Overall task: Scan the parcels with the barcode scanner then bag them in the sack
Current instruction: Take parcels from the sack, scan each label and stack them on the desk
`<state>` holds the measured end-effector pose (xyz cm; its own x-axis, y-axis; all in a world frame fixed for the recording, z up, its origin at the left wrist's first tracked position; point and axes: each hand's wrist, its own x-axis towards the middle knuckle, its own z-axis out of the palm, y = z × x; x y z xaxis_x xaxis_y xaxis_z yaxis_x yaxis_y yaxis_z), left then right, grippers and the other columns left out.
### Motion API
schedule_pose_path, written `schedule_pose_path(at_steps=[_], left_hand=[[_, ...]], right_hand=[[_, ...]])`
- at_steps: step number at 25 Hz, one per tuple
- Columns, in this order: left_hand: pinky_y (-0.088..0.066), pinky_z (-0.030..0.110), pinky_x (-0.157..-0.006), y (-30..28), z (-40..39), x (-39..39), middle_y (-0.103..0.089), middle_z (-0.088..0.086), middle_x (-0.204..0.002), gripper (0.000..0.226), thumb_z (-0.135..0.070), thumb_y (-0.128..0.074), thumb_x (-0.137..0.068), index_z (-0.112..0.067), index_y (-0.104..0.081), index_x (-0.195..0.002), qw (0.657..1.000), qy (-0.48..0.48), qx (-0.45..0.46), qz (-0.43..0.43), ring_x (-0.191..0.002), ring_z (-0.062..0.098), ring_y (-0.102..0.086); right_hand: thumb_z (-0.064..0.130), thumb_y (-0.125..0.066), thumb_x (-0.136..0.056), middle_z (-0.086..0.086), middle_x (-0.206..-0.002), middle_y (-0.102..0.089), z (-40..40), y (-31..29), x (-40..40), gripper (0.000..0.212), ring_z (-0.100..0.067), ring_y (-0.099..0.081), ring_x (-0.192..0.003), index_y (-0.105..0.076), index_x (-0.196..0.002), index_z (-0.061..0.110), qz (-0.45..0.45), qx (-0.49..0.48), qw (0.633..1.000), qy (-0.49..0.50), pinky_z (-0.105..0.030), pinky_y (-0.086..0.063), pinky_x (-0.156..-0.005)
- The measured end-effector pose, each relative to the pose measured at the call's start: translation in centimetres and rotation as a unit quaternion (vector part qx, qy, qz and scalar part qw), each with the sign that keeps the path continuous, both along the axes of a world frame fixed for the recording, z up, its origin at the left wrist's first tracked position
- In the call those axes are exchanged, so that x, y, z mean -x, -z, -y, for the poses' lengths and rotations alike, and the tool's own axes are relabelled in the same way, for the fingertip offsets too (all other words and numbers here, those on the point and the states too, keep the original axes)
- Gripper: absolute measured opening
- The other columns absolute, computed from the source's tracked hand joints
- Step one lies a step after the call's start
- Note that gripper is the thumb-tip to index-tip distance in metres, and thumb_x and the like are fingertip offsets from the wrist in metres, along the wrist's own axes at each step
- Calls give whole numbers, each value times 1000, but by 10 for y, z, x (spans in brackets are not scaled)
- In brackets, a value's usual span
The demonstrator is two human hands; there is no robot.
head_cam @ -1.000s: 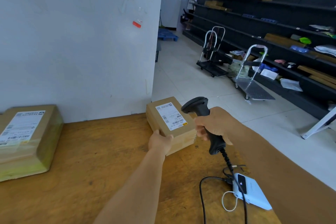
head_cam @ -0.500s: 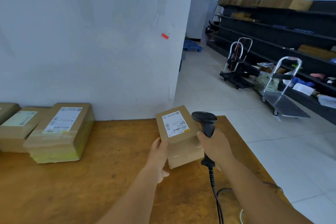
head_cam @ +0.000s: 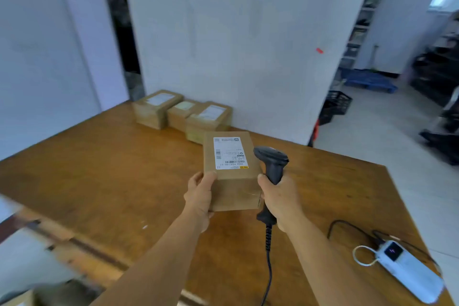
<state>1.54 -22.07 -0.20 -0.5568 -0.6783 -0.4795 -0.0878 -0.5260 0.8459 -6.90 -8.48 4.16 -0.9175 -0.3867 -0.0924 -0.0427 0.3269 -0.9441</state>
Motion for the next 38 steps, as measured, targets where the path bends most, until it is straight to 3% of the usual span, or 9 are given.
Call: schedule_pose_path(at_steps=[4, 11, 17, 20, 22, 25, 28, 33, 38], left_hand=[[-48, 38, -79, 4, 10, -127, -60, 2, -114, 51, -50, -63, -76, -25, -54, -120, 994, -113, 1, 12, -100, 24, -59], [-41, 28, -60, 20, 26, -327, -60, 2, -101, 31, -43, -58, -89, -23, -52, -113, 957, -288, 10, 26, -82, 18, -57], [-47, 36, -72, 63, 37, -472, -59, 1, -109, 46, -46, -62, -83, -23, -51, -122, 924, -378, -38, 37, -90, 19, -56], [-47, 31, -62, 90, 56, -538, -56, 1, -114, 41, -44, -59, -88, -23, -49, -123, 915, -394, -72, 42, -95, 17, -55], [-44, 32, -68, 109, 69, -576, -56, 3, -117, 54, -49, -64, -79, -24, -49, -124, 906, -410, -92, 55, -97, 18, -54], [-44, 33, -71, 140, 88, -620, -57, 5, -115, 71, -53, -63, -61, -25, -49, -125, 896, -423, -104, 86, -96, 21, -55], [-49, 37, -78, 175, 104, -641, -58, 9, -119, 72, -49, -63, -58, -26, -47, -124, 896, -413, -100, 132, -100, 25, -58], [-54, 38, -75, 241, 120, -622, -53, 10, -118, 63, -45, -70, -66, -33, -48, -124, 902, -368, -89, 209, -92, 25, -59], [-50, 38, -87, 275, 144, -612, -32, 5, -119, 47, -38, -71, -78, -37, -48, -120, 857, -415, -100, 287, -92, 27, -54]], right_hand=[[21, -57, -91, -7, -68, -46, 31, 3, -95, 12, -23, -46, -61, -52, -91, 10, 33, 27, 992, -123, -31, -37, -57], [14, -59, -86, -6, -58, -45, 100, 33, -259, 22, -21, -44, -52, -43, -71, 12, 40, 1, 955, -295, -31, -35, -57], [19, -59, -89, -10, -63, -51, 150, 70, -392, 22, -26, -49, -57, -46, -73, 11, 33, -62, 914, -399, -31, -36, -57], [21, -60, -89, -4, -61, -52, 180, 92, -457, 25, -25, -52, -59, -45, -70, 20, 30, -94, 901, -422, -33, -38, -61], [26, -61, -89, -4, -61, -54, 199, 108, -493, 22, -27, -54, -61, -47, -73, 20, 27, -121, 892, -435, -34, -40, -60], [22, -60, -89, -3, -60, -52, 225, 133, -538, 18, -22, -52, -57, -48, -78, 16, 50, -158, 874, -456, -27, -38, -55], [20, -61, -88, -2, -58, -50, 241, 164, -557, 20, -23, -51, -56, -48, -73, 16, 77, -194, 872, -443, -32, -42, -58], [21, -59, -92, 0, -64, -54, 249, 224, -546, 13, -14, -55, -55, -51, -84, 14, 84, -233, 874, -418, -25, -40, -52], [19, -61, -90, -1, -60, -56, 266, 261, -537, 15, -22, -60, -63, -53, -78, 16, 106, -248, 861, -430, -28, -43, -59]])
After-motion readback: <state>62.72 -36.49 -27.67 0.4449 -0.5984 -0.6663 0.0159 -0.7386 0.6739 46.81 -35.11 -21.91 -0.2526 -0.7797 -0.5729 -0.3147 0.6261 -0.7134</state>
